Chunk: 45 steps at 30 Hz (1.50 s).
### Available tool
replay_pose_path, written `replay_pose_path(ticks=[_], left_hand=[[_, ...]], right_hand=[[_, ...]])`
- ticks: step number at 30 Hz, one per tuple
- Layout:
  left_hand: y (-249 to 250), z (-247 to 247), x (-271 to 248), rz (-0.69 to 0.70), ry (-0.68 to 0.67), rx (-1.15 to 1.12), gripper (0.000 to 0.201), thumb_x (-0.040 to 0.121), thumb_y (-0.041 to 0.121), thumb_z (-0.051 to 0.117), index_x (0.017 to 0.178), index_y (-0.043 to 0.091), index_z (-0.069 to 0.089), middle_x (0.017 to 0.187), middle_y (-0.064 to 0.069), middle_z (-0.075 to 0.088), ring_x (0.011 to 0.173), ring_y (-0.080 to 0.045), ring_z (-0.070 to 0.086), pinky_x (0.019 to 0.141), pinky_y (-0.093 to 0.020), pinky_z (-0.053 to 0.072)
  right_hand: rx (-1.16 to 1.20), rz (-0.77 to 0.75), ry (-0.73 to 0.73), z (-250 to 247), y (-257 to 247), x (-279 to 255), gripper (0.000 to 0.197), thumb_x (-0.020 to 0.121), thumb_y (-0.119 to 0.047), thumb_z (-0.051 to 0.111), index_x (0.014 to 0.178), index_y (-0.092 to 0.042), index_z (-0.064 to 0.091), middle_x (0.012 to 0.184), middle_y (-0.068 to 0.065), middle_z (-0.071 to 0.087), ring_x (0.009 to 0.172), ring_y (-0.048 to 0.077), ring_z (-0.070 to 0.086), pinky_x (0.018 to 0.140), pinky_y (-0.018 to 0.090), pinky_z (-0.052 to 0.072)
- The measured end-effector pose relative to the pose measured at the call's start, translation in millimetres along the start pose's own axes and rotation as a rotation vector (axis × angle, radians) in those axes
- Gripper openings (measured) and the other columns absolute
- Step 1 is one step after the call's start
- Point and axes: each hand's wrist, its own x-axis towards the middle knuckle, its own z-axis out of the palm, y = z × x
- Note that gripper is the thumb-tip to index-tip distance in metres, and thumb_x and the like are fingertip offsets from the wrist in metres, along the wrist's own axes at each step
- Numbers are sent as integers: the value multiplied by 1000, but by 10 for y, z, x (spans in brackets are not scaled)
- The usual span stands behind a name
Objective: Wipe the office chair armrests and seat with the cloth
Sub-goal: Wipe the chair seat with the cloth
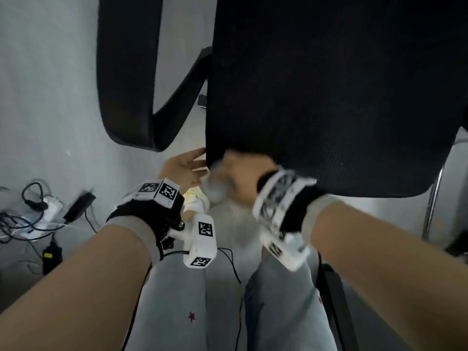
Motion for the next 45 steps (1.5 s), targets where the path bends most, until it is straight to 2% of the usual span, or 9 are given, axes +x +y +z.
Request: replay_pose_path(ticks=[3, 11, 16, 19, 22, 26, 32, 37, 45], left_hand=[[47, -118, -44, 46, 39, 96, 58, 94, -9, 21, 84, 26, 66, 55, 7, 68, 45, -2, 59, 40, -12, 39], [112, -79, -210, 67, 85, 53, 39, 89, -5, 48, 86, 34, 51, 87, 9, 56, 76, -4, 52, 48, -4, 44], [259, -41, -366, 155, 214, 36, 35, 79, 31, 69, 109, 17, 56, 107, 4, 62, 96, -14, 62, 63, -14, 49], [470, -74, -348, 112, 52, -134, 22, 97, 14, 40, 116, 13, 49, 101, 9, 58, 105, -14, 56, 78, -16, 44], [551, -39, -198, 18, -77, -209, 28, 99, 22, 24, 88, 23, 50, 72, 18, 65, 83, -8, 48, 71, -25, 37], [280, 64, -198, -44, 21, -55, 23, 89, 54, 41, 98, 33, 48, 100, 9, 59, 100, -13, 56, 84, -35, 45], [316, 321, -332, 139, 18, -9, 45, 97, 21, 40, 141, 29, 31, 141, 8, 41, 132, -12, 38, 98, -31, 37], [330, 429, -359, 240, 5, 121, 58, 95, 2, 38, 144, 28, 22, 144, 4, 39, 133, -20, 38, 110, -37, 30], [220, 428, -210, 240, 42, 306, 77, 90, 3, 48, 146, 37, 9, 148, 2, 36, 137, -19, 34, 112, -47, 30]], right_hand=[[12, -85, -425, 220, -71, -324, 32, 81, -27, 59, 113, -31, 58, 107, -1, 53, 101, 25, 57, 73, 32, 42], [208, 247, 619, -1308, 325, 299, 46, 86, -20, 51, 130, -31, 47, 122, 11, 44, 106, 29, 51, 88, 29, 41], [134, 308, 461, -1419, 242, 732, 41, 91, -21, 45, 132, -21, 44, 130, 15, 41, 113, 32, 49, 89, 31, 41], [28, 176, 400, -781, 40, 392, 37, 90, -30, 48, 127, -28, 48, 118, 6, 49, 105, 26, 53, 83, 34, 42], [-98, 8, 157, -430, -84, 113, 39, 88, -32, 50, 126, -36, 48, 112, -1, 48, 100, 22, 54, 78, 35, 44], [-125, 36, 329, -939, 121, 404, 29, 88, -29, 48, 116, -35, 55, 101, -2, 43, 98, 23, 52, 74, 34, 38], [-52, 202, 496, -845, 143, 389, 39, 89, -26, 48, 128, -30, 47, 119, 8, 46, 102, 28, 51, 81, 38, 43], [-126, -80, -118, -134, 185, -267, 29, 85, -30, 52, 112, -38, 56, 107, -3, 48, 99, 18, 54, 81, 33, 43], [162, 348, 758, -1489, 851, 360, 47, 84, -34, 41, 127, -20, 51, 127, 19, 42, 108, 35, 51, 90, 36, 41]])
